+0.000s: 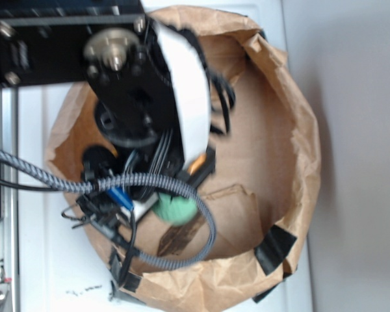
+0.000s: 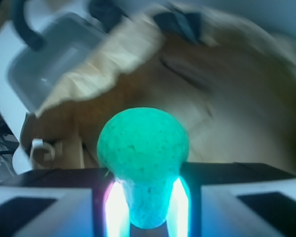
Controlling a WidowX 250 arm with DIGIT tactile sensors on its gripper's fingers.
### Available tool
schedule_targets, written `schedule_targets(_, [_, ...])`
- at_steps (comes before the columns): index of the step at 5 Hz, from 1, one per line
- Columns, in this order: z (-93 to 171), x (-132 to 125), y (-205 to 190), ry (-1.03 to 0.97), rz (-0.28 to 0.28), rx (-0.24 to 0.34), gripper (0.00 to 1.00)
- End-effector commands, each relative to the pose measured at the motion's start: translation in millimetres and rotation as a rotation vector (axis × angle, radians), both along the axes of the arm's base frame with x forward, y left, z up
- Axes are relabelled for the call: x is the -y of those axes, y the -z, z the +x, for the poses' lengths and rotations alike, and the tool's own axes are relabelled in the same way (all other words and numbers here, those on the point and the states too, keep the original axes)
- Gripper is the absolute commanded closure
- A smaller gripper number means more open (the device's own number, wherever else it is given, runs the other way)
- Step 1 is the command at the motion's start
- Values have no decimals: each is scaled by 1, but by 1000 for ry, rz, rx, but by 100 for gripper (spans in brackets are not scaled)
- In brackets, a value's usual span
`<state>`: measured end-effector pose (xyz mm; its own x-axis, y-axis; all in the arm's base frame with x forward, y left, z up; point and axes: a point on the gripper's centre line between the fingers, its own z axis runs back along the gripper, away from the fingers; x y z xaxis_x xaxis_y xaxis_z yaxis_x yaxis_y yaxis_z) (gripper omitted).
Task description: Grab the green ball.
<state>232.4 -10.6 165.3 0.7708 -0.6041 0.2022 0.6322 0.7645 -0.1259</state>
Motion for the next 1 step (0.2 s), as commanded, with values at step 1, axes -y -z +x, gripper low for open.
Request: schedule_targets(1, [-24, -7, -42, -334, -1, -5, 100])
